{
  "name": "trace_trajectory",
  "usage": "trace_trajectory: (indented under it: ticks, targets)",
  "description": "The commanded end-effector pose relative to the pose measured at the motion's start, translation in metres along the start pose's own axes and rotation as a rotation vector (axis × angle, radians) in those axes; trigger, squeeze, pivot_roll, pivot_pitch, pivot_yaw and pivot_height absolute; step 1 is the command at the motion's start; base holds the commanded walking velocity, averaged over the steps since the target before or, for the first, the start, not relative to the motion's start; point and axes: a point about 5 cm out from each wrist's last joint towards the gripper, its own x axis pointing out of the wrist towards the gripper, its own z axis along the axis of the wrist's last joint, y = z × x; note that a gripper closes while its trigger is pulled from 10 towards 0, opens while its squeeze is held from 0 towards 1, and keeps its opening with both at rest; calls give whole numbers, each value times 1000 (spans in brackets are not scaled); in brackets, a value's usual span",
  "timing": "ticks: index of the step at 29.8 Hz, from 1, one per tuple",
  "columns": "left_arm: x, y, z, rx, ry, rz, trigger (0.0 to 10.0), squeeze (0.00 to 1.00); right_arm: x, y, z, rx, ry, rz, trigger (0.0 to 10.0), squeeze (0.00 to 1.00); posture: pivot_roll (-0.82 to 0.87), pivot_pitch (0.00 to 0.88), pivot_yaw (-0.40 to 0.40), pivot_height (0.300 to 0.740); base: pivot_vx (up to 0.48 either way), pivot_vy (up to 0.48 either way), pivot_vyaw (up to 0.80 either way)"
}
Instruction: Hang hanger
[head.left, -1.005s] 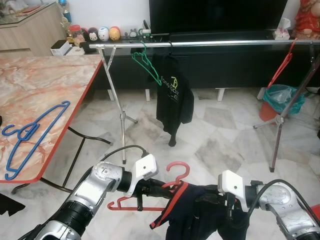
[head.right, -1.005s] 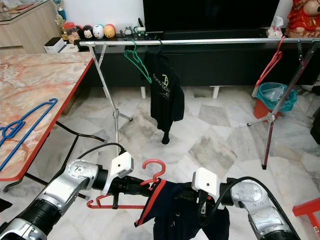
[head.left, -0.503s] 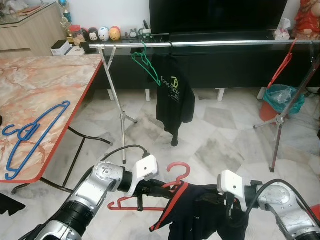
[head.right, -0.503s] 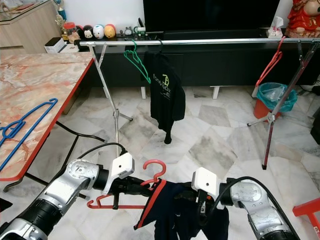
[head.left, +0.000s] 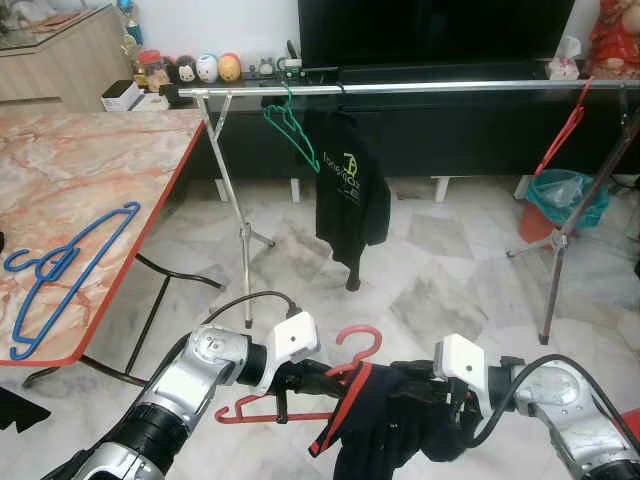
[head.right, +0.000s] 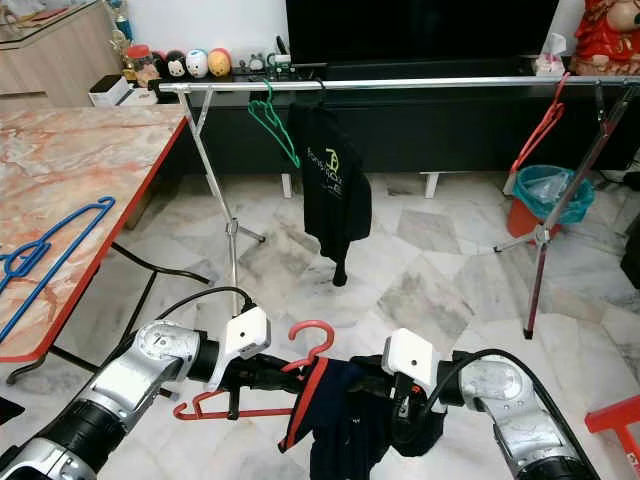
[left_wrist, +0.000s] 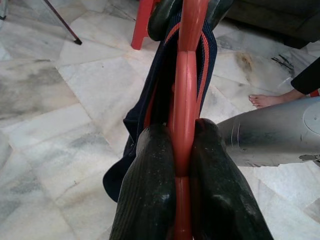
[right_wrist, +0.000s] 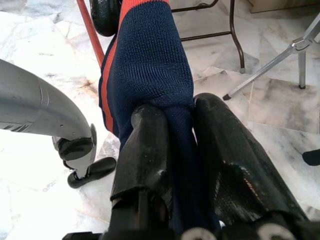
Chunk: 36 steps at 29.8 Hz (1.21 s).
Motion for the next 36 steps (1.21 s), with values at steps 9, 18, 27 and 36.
trace_trajectory:
  ticks: [9, 18, 27, 36]
  targets:
    - [-1, -3, -5, 2, 24, -1, 10000, 0, -3, -6, 15, -43, -52, 1, 10000, 0, -71, 0, 45, 740, 0, 0, 0]
    - [-1, -2, -5, 2, 22, 0, 10000, 0, -6, -9, 19, -50, -62, -2, 10000, 0, -71, 0, 43, 740, 0, 0, 0]
    - [-1, -3, -4, 4, 19, 3, 10000, 0, -9, -12, 26, -40, -114, -22, 6275, 0, -72, 0, 42, 740, 0, 0, 0]
    - [0, -3, -5, 0, 19, -1, 10000, 0, -9, -12, 29, -26, -143, -19, 0, 0, -71, 0, 42, 740, 0, 0, 0]
